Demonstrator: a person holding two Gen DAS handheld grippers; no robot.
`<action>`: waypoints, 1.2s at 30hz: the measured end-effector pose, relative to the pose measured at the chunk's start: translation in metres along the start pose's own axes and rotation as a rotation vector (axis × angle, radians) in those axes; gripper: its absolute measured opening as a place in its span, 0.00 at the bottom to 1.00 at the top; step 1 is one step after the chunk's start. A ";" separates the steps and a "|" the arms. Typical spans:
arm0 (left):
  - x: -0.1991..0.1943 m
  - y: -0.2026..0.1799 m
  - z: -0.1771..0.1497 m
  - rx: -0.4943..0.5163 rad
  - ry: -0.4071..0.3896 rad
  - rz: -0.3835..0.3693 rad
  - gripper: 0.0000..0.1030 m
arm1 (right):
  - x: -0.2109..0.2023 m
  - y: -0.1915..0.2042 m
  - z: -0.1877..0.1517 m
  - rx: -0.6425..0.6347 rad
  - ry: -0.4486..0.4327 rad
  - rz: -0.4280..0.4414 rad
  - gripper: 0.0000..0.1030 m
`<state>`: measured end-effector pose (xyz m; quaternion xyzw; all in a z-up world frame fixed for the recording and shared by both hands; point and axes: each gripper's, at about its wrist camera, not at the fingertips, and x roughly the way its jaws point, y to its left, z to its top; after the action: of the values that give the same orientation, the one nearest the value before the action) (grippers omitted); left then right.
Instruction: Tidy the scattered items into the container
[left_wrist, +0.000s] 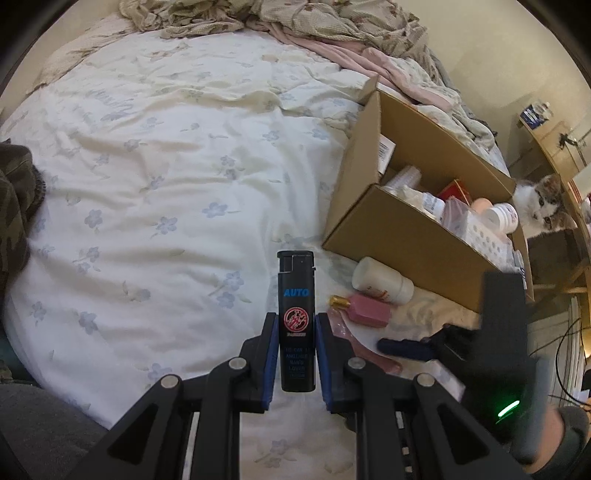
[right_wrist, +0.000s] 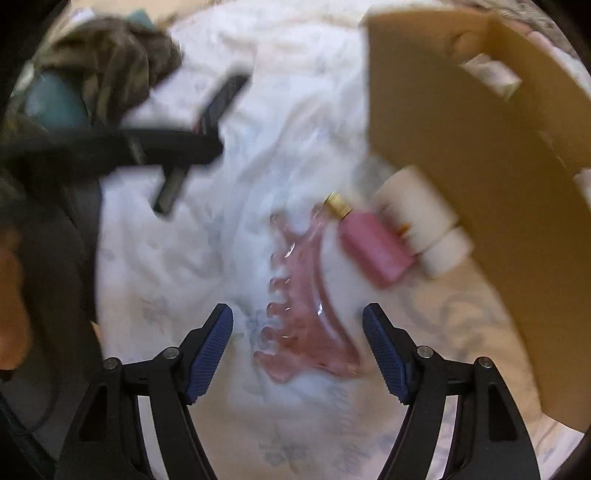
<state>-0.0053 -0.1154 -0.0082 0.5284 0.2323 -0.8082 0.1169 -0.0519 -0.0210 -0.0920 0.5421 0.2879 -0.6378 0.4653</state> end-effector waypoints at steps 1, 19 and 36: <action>0.001 0.002 0.001 -0.007 0.005 0.004 0.19 | 0.001 0.009 -0.002 -0.052 -0.020 -0.063 0.64; 0.007 0.007 0.002 -0.038 0.018 -0.004 0.18 | -0.113 -0.050 -0.028 0.325 -0.352 0.299 0.46; -0.009 -0.043 0.012 0.133 -0.017 -0.020 0.18 | -0.187 -0.195 -0.064 0.801 -0.568 -0.125 0.46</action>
<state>-0.0295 -0.0850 0.0144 0.5259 0.1823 -0.8274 0.0751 -0.2057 0.1654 0.0452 0.4647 -0.0861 -0.8475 0.2414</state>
